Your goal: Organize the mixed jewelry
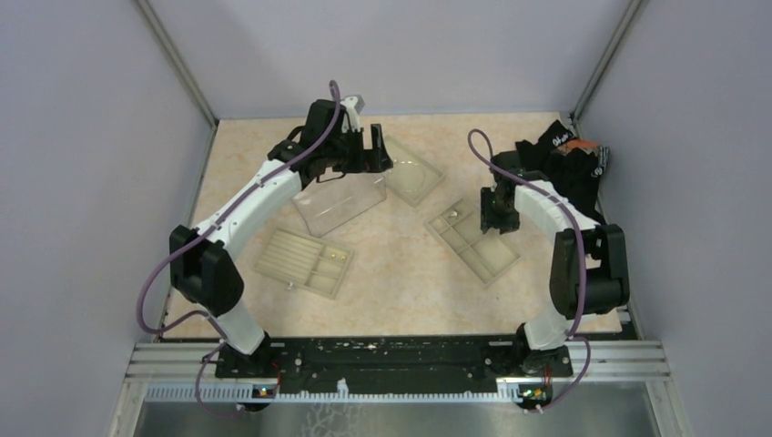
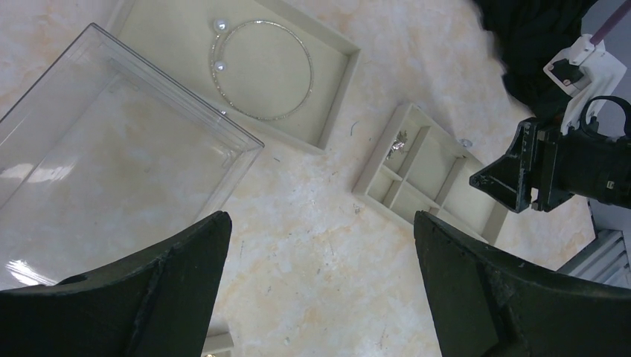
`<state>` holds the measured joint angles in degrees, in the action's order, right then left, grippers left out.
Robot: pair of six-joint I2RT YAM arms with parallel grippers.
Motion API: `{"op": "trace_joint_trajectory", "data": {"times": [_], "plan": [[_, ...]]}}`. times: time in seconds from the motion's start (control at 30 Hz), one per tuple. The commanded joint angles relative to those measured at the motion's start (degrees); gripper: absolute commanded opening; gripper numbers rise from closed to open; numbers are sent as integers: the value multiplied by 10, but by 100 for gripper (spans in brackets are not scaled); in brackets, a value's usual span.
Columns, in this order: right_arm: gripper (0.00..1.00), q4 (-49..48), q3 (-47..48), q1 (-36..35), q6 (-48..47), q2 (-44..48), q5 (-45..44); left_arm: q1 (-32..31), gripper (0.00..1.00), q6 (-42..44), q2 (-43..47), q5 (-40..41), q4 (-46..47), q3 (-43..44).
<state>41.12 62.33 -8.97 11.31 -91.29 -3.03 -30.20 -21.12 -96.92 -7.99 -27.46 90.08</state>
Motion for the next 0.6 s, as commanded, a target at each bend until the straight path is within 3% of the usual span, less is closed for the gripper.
{"op": "trace_joint_trajectory", "data": {"times": [0.0,0.23,0.57], "plan": [[45,-8,14,-2,-23,20,-22,-3,99,-2,-8,-19,0,20],[38,7,20,22,-31,1,-24,-3,99,-2,3,-19,2,-2],[37,-6,7,28,-31,-31,-22,-3,99,-3,8,-18,-2,-9]]}}
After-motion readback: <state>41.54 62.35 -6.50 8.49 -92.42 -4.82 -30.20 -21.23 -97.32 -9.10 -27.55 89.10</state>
